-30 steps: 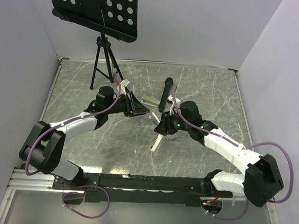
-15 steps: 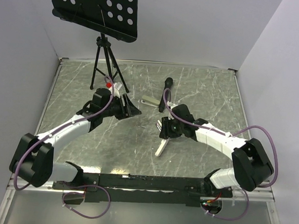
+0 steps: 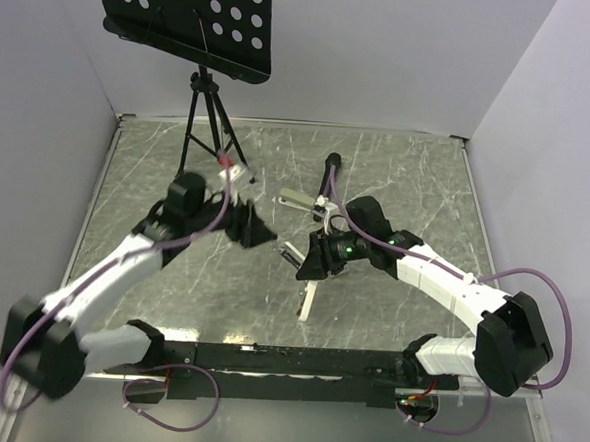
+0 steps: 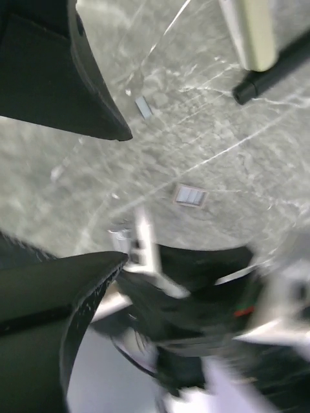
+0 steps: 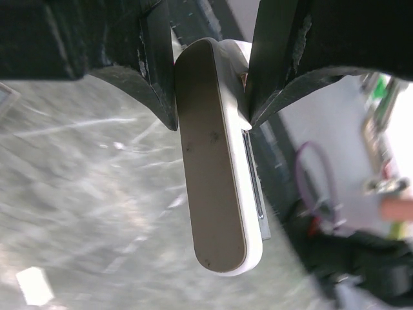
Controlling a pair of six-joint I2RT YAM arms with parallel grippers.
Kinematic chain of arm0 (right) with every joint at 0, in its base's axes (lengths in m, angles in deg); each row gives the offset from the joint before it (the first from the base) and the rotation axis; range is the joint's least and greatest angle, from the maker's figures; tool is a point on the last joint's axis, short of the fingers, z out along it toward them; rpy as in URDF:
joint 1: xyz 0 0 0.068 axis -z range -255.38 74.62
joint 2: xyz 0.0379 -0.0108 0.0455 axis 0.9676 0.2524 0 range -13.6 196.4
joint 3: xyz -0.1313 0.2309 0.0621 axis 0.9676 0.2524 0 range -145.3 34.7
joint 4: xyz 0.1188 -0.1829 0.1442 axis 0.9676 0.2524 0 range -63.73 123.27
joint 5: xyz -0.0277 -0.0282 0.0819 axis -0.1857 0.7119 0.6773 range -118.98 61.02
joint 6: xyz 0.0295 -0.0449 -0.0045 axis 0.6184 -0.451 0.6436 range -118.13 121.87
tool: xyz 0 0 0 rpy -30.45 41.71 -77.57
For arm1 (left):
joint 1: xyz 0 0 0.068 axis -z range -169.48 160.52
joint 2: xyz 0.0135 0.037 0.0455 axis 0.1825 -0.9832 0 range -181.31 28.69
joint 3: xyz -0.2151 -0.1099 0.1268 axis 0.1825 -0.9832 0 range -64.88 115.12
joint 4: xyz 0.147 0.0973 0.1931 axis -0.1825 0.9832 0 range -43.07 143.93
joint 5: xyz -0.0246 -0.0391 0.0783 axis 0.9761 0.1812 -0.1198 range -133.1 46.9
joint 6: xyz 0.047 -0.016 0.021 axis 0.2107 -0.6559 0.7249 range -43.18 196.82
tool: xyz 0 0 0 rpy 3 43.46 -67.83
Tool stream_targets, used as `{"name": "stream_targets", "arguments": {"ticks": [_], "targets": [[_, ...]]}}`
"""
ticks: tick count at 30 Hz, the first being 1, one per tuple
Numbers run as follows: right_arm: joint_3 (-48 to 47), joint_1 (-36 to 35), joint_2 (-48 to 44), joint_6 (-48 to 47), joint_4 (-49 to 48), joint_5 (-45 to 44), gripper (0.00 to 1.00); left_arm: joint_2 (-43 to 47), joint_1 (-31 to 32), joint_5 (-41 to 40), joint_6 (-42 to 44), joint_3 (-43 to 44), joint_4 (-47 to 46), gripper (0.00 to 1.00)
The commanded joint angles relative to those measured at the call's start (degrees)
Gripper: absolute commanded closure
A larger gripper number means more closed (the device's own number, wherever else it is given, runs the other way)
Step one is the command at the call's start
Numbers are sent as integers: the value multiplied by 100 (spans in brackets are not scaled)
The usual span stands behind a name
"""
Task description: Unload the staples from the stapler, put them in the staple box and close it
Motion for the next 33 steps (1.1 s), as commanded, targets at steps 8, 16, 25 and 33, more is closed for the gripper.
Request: {"name": "stream_targets", "arguments": {"ticks": [8,16,25,33], "targets": [[-99,-26,-382,-147,129,1382,100,1681,137,1377,3812,-903,274,23],[-212,-377,-241,-305,304,1453,100,1593,726,1072,4358,-936,426,20],[-291,-658,-303,-218,375,1330,100,1478,1087,1080,4604,-1051,409,20],[-494,-913,-285,-77,357,1251,100,1452,1360,1343,4763,-1157,276,23]]}}
